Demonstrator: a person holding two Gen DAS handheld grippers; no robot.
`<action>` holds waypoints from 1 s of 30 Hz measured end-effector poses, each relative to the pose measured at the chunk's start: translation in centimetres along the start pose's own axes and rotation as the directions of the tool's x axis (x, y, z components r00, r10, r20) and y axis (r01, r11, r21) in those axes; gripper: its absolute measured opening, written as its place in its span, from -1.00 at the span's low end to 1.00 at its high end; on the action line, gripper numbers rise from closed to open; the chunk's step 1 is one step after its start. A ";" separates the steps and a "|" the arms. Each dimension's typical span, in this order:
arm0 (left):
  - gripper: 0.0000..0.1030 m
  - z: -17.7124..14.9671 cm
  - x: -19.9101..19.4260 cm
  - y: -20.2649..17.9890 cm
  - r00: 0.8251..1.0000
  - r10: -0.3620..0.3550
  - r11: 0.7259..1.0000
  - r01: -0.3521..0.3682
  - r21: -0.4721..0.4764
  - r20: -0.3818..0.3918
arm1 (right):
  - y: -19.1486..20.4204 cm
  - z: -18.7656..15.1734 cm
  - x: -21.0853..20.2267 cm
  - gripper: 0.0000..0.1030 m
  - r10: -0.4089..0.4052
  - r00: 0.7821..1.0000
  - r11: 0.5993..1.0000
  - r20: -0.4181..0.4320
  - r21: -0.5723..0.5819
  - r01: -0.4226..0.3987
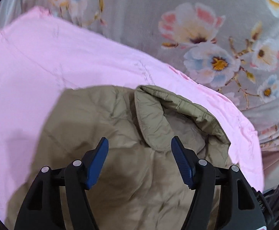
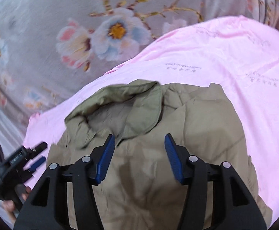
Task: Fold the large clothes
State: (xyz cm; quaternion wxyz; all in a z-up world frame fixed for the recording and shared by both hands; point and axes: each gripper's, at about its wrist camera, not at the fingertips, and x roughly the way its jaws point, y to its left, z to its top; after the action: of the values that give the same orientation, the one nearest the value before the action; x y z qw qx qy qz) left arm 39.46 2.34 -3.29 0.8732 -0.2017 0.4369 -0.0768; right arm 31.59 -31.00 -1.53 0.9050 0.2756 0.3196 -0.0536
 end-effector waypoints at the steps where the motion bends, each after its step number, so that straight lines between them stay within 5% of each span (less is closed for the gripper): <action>1: 0.28 0.2 1.3 0.4 1.000 -0.003 1.000 0.002 -0.030 -0.025 | -0.4 0.5 1.0 0.03 -0.002 1.000 1.000 -0.008 0.019 0.002; 6: 0.21 0.3 5.6 1.0 0.997 -0.003 0.999 -0.001 -0.053 -0.072 | -2.0 0.8 4.5 0.18 -0.020 0.999 0.997 -0.033 0.069 0.023; 8: -0.22 0.2 6.1 0.3 0.998 -0.034 0.999 0.034 -0.008 -0.054 | -1.7 0.9 5.4 0.19 -0.006 0.999 0.999 -0.034 0.045 0.008; 9: -0.82 0.0 6.6 -0.3 0.996 -0.050 0.998 0.052 0.030 -0.073 | -1.2 0.9 5.8 0.10 0.021 0.999 1.000 -0.043 0.016 -0.021; 10: -0.92 -0.1 7.1 -0.7 0.995 -0.053 0.996 0.058 0.063 -0.080 | -0.7 0.8 6.1 -0.37 0.045 0.997 0.999 -0.059 -0.002 -0.045; 11: -0.93 -0.2 7.1 -1.1 0.997 -0.047 0.995 0.052 0.087 -0.060 | -0.3 0.7 6.0 -0.82 0.060 0.996 0.998 -0.064 -0.016 -0.061; 13: -0.95 -0.4 6.4 -1.6 0.999 -0.032 0.990 0.033 0.137 -0.009 | 0.1 0.5 4.4 -0.92 0.097 0.995 0.995 -0.012 -0.028 -0.097; 16: -0.96 -0.9 5.7 -1.0 0.999 0.021 0.984 -0.028 0.177 0.041 | 0.2 0.0 3.8 -0.95 0.004 1.000 0.996 0.011 -0.093 -0.003; 18: -0.96 -1.3 6.8 -0.2 0.997 0.068 0.978 -0.073 0.196 0.030 | -0.8 -1.1 6.1 -0.96 -0.096 0.993 0.988 -0.063 -0.127 0.087; 25: -0.86 -2.0 8.2 0.6 0.993 0.122 0.971 -0.119 0.210 -0.004 | -1.4 -1.2 5.7 -0.92 -0.077 0.993 0.993 -0.093 -0.095 0.068; 30: -0.74 -0.5 3.5 1.7 0.997 0.066 0.988 -0.072 0.140 0.048 | -1.0 0.8 0.0 -0.72 -0.048 0.997 0.996 0.063 -0.066 0.052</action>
State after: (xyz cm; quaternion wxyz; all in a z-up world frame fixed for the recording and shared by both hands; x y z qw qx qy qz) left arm 41.12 2.61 -6.85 0.8967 -0.1256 0.4181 -0.0728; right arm 31.79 -32.26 -1.47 0.9215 0.2348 0.3003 -0.0740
